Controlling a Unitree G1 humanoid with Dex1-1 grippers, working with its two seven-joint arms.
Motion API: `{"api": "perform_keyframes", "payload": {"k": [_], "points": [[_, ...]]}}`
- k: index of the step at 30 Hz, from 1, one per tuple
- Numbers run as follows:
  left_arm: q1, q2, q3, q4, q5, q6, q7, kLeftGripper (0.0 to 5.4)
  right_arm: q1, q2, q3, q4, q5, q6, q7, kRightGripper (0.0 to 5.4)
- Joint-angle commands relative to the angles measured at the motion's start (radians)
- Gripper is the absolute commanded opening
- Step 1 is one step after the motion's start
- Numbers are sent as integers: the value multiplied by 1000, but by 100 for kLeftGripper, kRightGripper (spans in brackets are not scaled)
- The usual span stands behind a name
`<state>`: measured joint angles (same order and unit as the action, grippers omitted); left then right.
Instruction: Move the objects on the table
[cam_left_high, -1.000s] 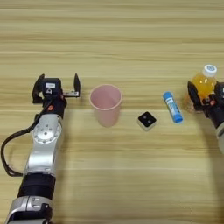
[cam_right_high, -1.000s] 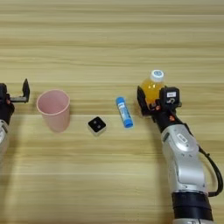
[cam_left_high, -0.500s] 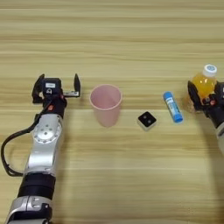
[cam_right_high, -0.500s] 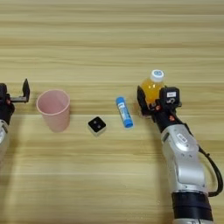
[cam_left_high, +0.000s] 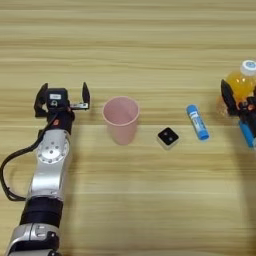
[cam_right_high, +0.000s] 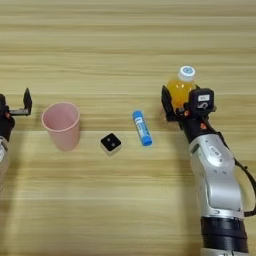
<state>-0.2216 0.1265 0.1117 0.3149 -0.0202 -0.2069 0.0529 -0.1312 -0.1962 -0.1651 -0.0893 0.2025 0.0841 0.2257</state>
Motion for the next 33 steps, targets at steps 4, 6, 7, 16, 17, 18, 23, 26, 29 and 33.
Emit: {"api": "perform_keyframes", "payload": {"k": [4, 6, 7, 16, 17, 18, 23, 26, 29, 33], "points": [[-5, -5, -1, -68, -1, -24, -7, 540, -31, -19, -14, -88, 19, 38, -7, 362], [-3, -3, -2, -97, 4, -33, -5, 540, -31, -19, -15, -100, 20, 45, -8, 362], [-1, -3, -2, -110, 6, -37, -4, 540, -30, -19, -15, -106, 20, 48, -9, 362], [51, -24, -47, -384, -92, 79, -94, 540, -36, -17, -1, -146, 13, 76, -20, 362], [61, -25, -64, -422, -100, 96, -112, 540, -39, -18, 0, -149, 12, 80, -22, 362], [72, -28, -80, -459, -112, 118, -128, 540, -44, -18, 3, -153, 11, 84, -24, 362], [112, -28, -156, -566, -140, 215, -201, 540, -62, -23, 9, -176, 9, 109, -28, 362], [127, -19, -190, -599, -153, 259, -245, 540, -67, -28, 10, -196, 8, 127, -28, 362], [142, -10, -230, -620, -146, 285, -284, 540, -68, -31, 15, -227, 9, 153, -30, 362], [157, -3, -288, -614, -129, 304, -330, 540, -68, -37, 23, -294, 17, 200, -34, 362]]}}
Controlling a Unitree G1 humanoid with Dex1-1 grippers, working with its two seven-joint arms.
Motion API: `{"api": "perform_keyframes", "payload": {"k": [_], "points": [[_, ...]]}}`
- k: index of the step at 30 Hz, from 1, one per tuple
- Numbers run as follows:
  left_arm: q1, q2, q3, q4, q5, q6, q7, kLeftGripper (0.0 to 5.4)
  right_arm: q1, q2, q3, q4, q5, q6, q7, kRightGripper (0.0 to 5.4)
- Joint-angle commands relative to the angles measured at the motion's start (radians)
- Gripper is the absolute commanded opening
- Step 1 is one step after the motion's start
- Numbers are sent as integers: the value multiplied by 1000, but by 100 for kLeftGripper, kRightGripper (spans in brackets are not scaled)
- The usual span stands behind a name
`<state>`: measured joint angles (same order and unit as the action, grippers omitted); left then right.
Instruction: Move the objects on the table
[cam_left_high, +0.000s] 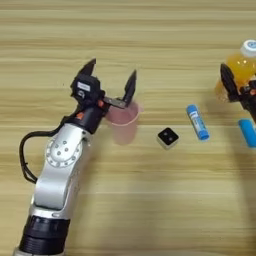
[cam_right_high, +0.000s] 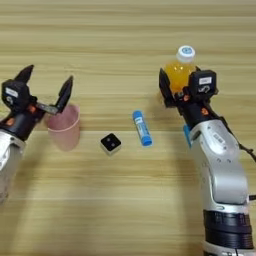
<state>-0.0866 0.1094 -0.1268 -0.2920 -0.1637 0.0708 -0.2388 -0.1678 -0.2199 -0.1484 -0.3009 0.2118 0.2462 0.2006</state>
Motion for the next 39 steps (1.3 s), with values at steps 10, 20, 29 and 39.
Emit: {"api": "perform_keyframes", "payload": {"k": [10, 20, 29, 39], "points": [[26, 0, -162, 26, 70, 11, -76, 540, -50, -21, 16, -269, 70, 217, -7, 362], [24, -9, -224, 54, 102, -11, -102, 540, -72, -14, 61, -395, 161, 372, -2, 362], [15, -8, -239, 66, 106, -28, -122, 540, -75, 14, 186, -369, 165, 392, 11, 362], [13, -5, -249, 74, 107, -61, -160, 540, -36, 35, 278, -343, 155, 388, 17, 362]]}}
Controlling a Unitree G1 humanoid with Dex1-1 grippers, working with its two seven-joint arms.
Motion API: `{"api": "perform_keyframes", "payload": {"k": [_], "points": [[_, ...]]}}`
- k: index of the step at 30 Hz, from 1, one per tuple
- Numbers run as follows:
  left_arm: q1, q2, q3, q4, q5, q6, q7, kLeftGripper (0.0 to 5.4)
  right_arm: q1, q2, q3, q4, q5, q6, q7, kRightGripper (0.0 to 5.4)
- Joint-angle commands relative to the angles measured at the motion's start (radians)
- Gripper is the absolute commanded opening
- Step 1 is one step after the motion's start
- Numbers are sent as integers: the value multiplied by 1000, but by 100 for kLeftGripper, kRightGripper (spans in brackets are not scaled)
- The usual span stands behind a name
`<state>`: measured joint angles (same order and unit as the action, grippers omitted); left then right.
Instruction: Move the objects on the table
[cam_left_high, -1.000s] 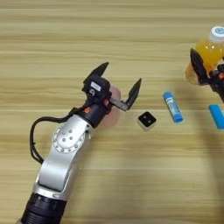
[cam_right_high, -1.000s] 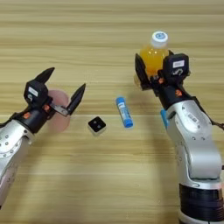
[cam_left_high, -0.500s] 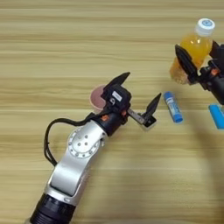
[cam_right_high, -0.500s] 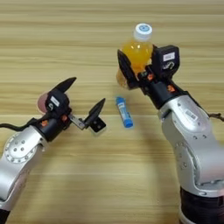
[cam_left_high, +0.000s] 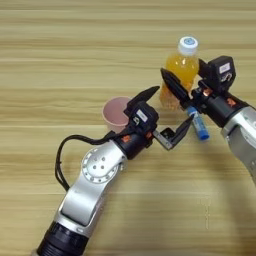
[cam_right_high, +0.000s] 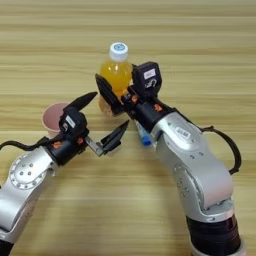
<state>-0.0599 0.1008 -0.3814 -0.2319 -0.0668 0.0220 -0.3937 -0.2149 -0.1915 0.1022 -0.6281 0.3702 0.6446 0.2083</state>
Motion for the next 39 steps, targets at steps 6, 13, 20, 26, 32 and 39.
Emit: {"api": "perform_keyframes", "payload": {"k": [6, 13, 20, 26, 32, 39], "points": [[-19, -3, 14, 27, 13, -15, 0, 540, 38, 5, 51, -30, -1, -9, 12, 362], [-36, -9, 38, 80, 14, -30, 13, 540, 63, 7, 68, -78, 11, 6, 12, 361], [-50, -15, 50, 137, 19, -46, 21, 540, 67, 11, 72, -126, 24, 29, 8, 361], [-52, -17, 55, 146, 17, -51, 19, 540, 64, 16, 76, -130, 24, 34, 5, 361], [-41, -14, 51, 103, 15, -41, 15, 540, 66, 12, 74, -107, 15, 25, 5, 361], [-39, -14, 52, 94, 15, -34, 16, 540, 68, 9, 73, -88, 8, 15, 8, 361]]}}
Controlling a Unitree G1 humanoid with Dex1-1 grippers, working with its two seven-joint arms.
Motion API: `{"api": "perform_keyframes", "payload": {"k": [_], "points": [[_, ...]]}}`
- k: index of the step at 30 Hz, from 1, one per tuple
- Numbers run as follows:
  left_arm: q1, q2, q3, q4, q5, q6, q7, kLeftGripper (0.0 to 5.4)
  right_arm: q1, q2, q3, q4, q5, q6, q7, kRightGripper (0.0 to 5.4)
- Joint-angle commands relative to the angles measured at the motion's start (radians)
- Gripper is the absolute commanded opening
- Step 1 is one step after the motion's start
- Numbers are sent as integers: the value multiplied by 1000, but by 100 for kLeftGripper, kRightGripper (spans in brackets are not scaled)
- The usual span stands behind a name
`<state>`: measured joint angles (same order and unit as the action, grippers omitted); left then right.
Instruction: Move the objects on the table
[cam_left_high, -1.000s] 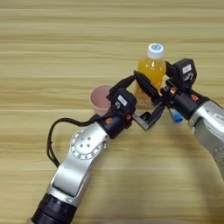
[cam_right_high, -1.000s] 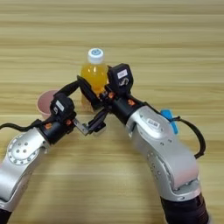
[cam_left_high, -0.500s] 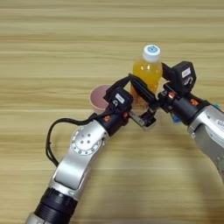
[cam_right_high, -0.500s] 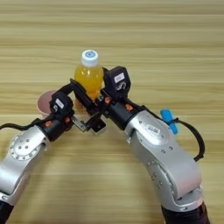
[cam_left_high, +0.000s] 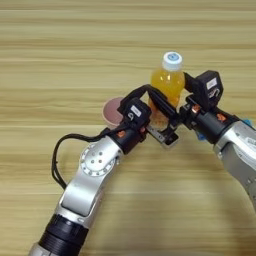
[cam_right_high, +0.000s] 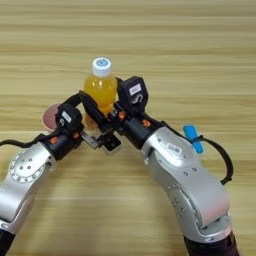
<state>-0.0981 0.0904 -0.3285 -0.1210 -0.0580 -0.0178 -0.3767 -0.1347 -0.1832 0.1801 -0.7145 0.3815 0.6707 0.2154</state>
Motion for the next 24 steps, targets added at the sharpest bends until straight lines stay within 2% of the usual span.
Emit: {"api": "perform_keyframes", "payload": {"k": [1, 10, 24], "points": [[0, -3, -2, -20, 6, 7, -2, 540, -12, 0, -6, 3, -5, -13, 1, 361], [4, 0, -3, -25, 4, 9, -5, 540, -11, 1, -7, 13, -9, -19, 2, 361], [1, 0, 4, -4, -5, 7, -16, 395, -23, 9, 1, -17, -4, -9, -8, 361]]}}
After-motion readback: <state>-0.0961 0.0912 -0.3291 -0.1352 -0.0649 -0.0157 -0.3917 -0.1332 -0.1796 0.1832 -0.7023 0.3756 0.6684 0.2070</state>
